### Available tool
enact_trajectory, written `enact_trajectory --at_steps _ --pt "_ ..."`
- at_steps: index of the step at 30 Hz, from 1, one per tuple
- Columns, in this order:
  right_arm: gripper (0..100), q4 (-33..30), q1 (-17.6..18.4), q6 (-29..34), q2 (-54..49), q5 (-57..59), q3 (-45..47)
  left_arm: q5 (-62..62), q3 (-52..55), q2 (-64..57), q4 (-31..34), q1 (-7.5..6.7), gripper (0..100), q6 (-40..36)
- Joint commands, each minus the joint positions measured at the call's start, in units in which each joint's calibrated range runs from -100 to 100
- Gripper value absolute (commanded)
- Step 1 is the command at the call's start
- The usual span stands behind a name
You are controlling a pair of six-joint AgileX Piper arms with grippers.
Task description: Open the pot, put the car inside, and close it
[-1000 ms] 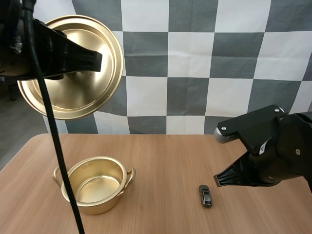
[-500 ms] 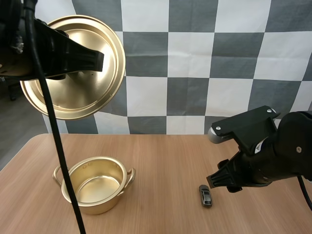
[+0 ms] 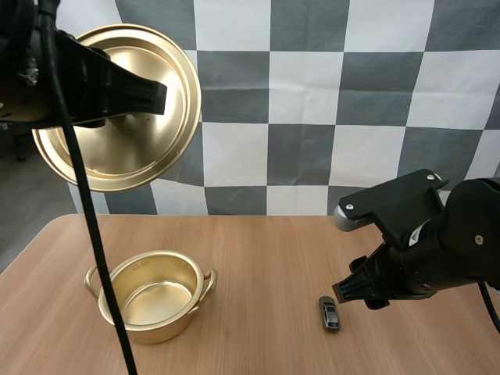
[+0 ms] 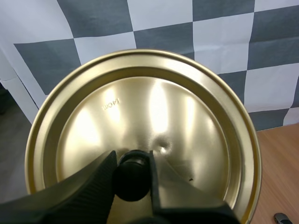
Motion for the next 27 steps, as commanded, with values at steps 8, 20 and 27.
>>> enact_trajectory --at_steps 8,20,27 --pt "100 0.6 0.0 -2.7 2.6 0.0 0.0 0.0 0.0 0.0 -0.2 0.03 0 -0.1" --pt "100 6.6 0.0 -4.4 20.8 0.0 0.0 0.0 0.0 0.0 -0.4 0.03 0 -0.1" --pt "100 6.8 0.0 -4.7 27.1 -1.8 0.0 0.0 0.0 0.0 -0.4 0.03 0 -0.1"
